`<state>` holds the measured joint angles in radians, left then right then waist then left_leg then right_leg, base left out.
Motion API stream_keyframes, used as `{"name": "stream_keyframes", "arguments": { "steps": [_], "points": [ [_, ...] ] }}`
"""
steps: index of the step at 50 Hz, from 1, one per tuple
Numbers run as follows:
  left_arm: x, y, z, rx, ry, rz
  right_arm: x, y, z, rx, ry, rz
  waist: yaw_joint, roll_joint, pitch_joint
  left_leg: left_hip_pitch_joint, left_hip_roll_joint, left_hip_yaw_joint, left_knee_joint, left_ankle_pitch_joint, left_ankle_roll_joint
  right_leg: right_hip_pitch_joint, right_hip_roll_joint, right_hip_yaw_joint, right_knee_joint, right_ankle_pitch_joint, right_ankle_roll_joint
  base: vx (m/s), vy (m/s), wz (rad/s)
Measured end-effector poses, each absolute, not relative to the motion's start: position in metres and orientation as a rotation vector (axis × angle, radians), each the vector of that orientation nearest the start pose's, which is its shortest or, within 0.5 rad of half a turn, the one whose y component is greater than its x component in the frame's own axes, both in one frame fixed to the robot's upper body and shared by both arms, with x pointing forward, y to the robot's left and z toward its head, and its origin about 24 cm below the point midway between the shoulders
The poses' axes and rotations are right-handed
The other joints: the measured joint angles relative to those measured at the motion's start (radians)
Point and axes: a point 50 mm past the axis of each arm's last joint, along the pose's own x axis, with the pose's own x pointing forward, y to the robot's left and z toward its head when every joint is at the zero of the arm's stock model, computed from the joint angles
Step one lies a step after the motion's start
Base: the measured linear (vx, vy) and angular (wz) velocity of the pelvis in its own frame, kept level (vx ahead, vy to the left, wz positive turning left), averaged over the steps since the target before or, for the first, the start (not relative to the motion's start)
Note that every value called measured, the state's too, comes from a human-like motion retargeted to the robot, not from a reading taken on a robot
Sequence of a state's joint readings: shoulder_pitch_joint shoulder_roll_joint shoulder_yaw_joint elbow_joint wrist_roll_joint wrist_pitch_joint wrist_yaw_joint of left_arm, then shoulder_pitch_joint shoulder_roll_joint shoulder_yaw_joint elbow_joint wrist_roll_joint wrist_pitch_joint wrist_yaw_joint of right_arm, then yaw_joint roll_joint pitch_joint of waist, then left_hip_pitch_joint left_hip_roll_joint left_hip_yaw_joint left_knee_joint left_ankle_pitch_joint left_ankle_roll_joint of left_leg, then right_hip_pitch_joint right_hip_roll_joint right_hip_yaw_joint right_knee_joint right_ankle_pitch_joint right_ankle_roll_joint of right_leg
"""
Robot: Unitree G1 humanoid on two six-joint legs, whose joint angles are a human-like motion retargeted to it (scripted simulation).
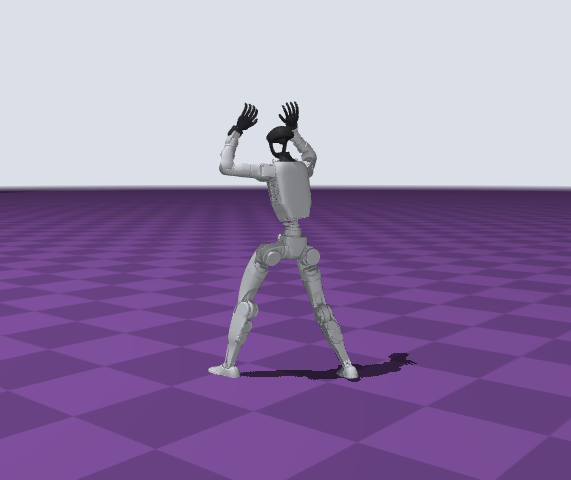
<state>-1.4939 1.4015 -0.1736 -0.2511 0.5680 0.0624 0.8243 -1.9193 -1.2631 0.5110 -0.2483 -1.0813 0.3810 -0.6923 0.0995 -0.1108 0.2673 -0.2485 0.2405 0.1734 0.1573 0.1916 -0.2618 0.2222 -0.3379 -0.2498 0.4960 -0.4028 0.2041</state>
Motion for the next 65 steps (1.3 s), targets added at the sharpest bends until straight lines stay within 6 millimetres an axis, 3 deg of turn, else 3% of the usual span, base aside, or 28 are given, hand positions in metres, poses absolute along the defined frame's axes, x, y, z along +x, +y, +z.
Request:
{"name": "stream_keyframes", "arguments": {
  "steps": [12, 16, 18, 20, 22, 23, 25, 27, 28, 29, 30, 31, 32, 35, 38, 40, 42, 45, 48, 55, 59, 65],
  "points": [
    [0.065, 0.189, 0.485, -1.146, 2.785, -1.7, 0.04, -0.142, 0.503, 1.046, 2.175, 1.941, -0.03, 0.012, 0.224, -0.313, 0.027, -0.138, 0.803, -0.365, 0.0, -0.032, -0.094, 0.008, 0.454, -0.265, -0.075, 0.03, 0.07, 0.14],
    [0.056, 0.191, 0.48, -1.078, 2.764, -1.693, 0.039, -0.143, 0.5, 1.036, 2.169, 1.937, -0.033, 0.031, 0.228, -0.372, 0.028, -0.153, 0.984, -0.475, 0.0, -0.001, -0.124, 0.007, 0.488, -0.307, -0.075, 0.28, 0.23, 0.02],
    [0.057, 0.19, 0.477, -1.073, 2.768, -1.668, 0.04, -0.143, 0.499, 1.042, 2.151, 1.932, -0.016, 0.036, 0.189, -0.381, 0.026, -0.142, 1.024, -0.519, 0.0, 0.026, -0.135, 0.0, 0.434, -0.299, -0.065, 0.45, 0.26, -0.13],
    [0.062, 0.187, 0.473, -1.11, 2.784, -1.63, 0.043, -0.144, 0.497, 1.059, 2.139, 1.925, 0.016, 0.038, 0.107, -0.376, 0.027, -0.122, 1.021, -0.549, 0.0, 0.051, -0.137, -0.008, 0.337, -0.25, -0.058, 0.55, 0.24, -0.23],
    [0.072, 0.184, 0.471, -1.204, 2.799, -1.588, 0.052, -0.144, 0.497, 1.125, 2.156, 1.919, 0.056, 0.036, -0.012, -0.344, 0.032, -0.097, 0.96, -0.558, 0.0, 0.058, -0.12, 0.002, 0.233, -0.127, -0.067, 0.63, 0.21, -0.3],
    [0.078, 0.182, 0.472, -1.283, 2.796, -1.572, 0.061, -0.142, 0.5, 1.247, 2.206, 1.896, 0.073, 0.034, -0.076, -0.315, 0.032, -0.084, 0.909, -0.554, 0.0, 0.051, -0.109, 0.018, 0.197, -0.042, -0.082, 0.65, 0.2, -0.24],
    [0.089, 0.18, 0.477, -1.424, 2.755, -1.596, 0.072, -0.141, 0.509, 1.428, 2.13, 1.971, 0.095, 0.036, -0.195, -0.237, 0.024, -0.058, 0.768, -0.523, 0.018, 0.009, -0.076, 0.077, 0.167, 0.159, -0.116, 0.63, 0.24, -0.02],
    [0.092, 0.182, 0.495, -1.484, 2.692, -1.654, 0.081, -0.133, 0.523, 1.433, 2.234, 1.961, 0.086, 0.049, -0.303, -0.138, -0.015, -0.033, 0.561, -0.459, 0.043, -0.073, -0.044, 0.146, 0.208, 0.329, -0.111, 0.57, 0.31, 0.46],
    [0.099, 0.176, 0.509, -1.533, 2.711, -1.649, 0.083, -0.13, 0.535, 1.329, 2.188, 1.998, 0.088, 0.066, -0.344, -0.087, -0.023, -0.025, 0.46, -0.434, 0.057, -0.116, -0.017, 0.17, 0.249, 0.376, -0.096, 0.51, 0.3, 0.74],
    [0.106, 0.17, 0.526, -1.52, 2.713, -1.688, 0.102, -0.12, 0.55, 1.581, 2.363, 1.865, 0.085, 0.078, -0.377, -0.03, -0.04, -0.032, 0.332, -0.378, 0.057, -0.164, 0.003, 0.182, 0.298, 0.398, -0.091, 0.45, 0.27, 0.91],
    [0.109, 0.162, 0.545, -1.481, 2.68, -1.739, 0.128, -0.104, 0.561, 1.979, 2.618, 1.555, 0.079, 0.089, -0.405, 0.03, -0.061, -0.046, 0.19, -0.308, 0.05, -0.214, 0.019, 0.188, 0.351, 0.409, -0.092, 0.4, 0.24, 1.01],
    [0.113, 0.145, 0.568, -1.454, 2.697, -1.739, 0.115, -0.113, 0.581, 1.667, 2.46, 1.789, 0.063, 0.096, -0.41, 0.089, -0.055, -0.056, 0.076, -0.26, 0.034, -0.252, 0.035, 0.163, 0.399, 0.396, -0.091, 0.38, 0.22, 1.04],
    [0.11, 0.129, 0.589, -1.464, 2.67, -1.745, 0.104, -0.121, 0.596, 1.489, 2.323, 1.904, 0.044, 0.106, -0.412, 0.14, -0.047, -0.068, -0.024, -0.219, 0.019, -0.289, 0.048, 0.134, 0.443, 0.383, -0.091, 0.36, 0.21, 1.07],
    [0.124, 0.119, 0.627, -1.8, 2.539, -1.884, 0.124, -0.134, 0.626, 1.82, 2.253, 2.043, -0.033, 0.154, -0.43, 0.226, -0.035, -0.113, -0.193, -0.155, 0.0, -0.393, 0.054, 0.045, 0.52, 0.347, -0.078, 0.31, 0.22, 1.18],
    [0.168, 0.129, 0.634, -2.399, 2.269, -1.946, 0.17, -0.149, 0.63, 2.391, 1.945, 2.079, -0.08, 0.175, -0.5, 0.247, -0.057, -0.156, -0.244, -0.156, 0.0, -0.496, 0.059, 0.033, 0.446, 0.325, -0.031, 0.3, 0.15, 1.12],
    [0.195, 0.136, 0.623, -2.602, 2.248, -1.867, 0.195, -0.152, 0.622, 2.575, 1.84, 2.03, -0.113, 0.174, -0.532, 0.257, -0.076, -0.189, -0.245, -0.174, 0.0, -0.521, 0.073, 0.041, 0.285, 0.328, 0.005, 0.33, -0.01, 1.15],
    [0.201, 0.129, 0.618, -2.55, 2.333, -1.833, 0.204, -0.153, 0.617, 2.554, 1.843, 2.042, -0.168, 0.14, -0.533, 0.284, -0.104, -0.228, -0.243, -0.197, 0.0, -0.478, 0.09, 0.058, 0.038, 0.388, 0.048, 0.36, -0.16, 1.22],
    [0.193, 0.098, 0.618, -2.342, 2.512, -1.779, 0.206, -0.157, 0.614, 2.481, 1.808, 2.085, -0.212, 0.056, -0.507, 0.349, -0.138, -0.259, -0.245, -0.229, 0.0, -0.371, 0.12, 0.075, -0.263, 0.504, 0.058, 0.38, -0.26, 0.68],
    [0.204, 0.085, 0.606, -2.274, 2.607, -1.685, 0.217, -0.162, 0.604, 2.51, 1.796, 2.038, -0.184, 0.004, -0.498, 0.412, -0.151, -0.256, -0.236, -0.254, 0.0, -0.284, 0.108, 0.06, -0.31, 0.469, 0.058, 0.37, -0.16, 0.04],
    [0.236, 0.111, 0.59, -2.545, 2.332, -1.661, 0.233, -0.149, 0.593, 2.561, 1.814, 1.917, -0.056, 0.057, -0.565, 0.458, -0.09, -0.161, -0.168, -0.307, 0.0, -0.207, 0.197, 0.089, -0.384, 0.452, 0.058, 0.29, -0.16, -0.55],
    [0.237, 0.127, 0.59, -2.56, 2.28, -1.729, 0.234, -0.138, 0.593, 2.548, 1.863, 1.867, -0.068, 0.086, -0.597, 0.476, -0.076, -0.15, -0.183, -0.313, 0.0, -0.165, 0.22, 0.081, -0.446, 0.446, 0.058, 0.19, -0.07, -0.05],
    [0.232, 0.134, 0.594, -2.529, 2.322, -1.788, 0.229, -0.133, 0.595, 2.534, 1.874, 1.848, -0.087, 0.102, -0.605, 0.495, -0.079, -0.148, -0.197, -0.32, 0.0, -0.126, 0.216, 0.068, -0.488, 0.435, 0.058, 0.11, 0.0, 0.05]
  ]
}}
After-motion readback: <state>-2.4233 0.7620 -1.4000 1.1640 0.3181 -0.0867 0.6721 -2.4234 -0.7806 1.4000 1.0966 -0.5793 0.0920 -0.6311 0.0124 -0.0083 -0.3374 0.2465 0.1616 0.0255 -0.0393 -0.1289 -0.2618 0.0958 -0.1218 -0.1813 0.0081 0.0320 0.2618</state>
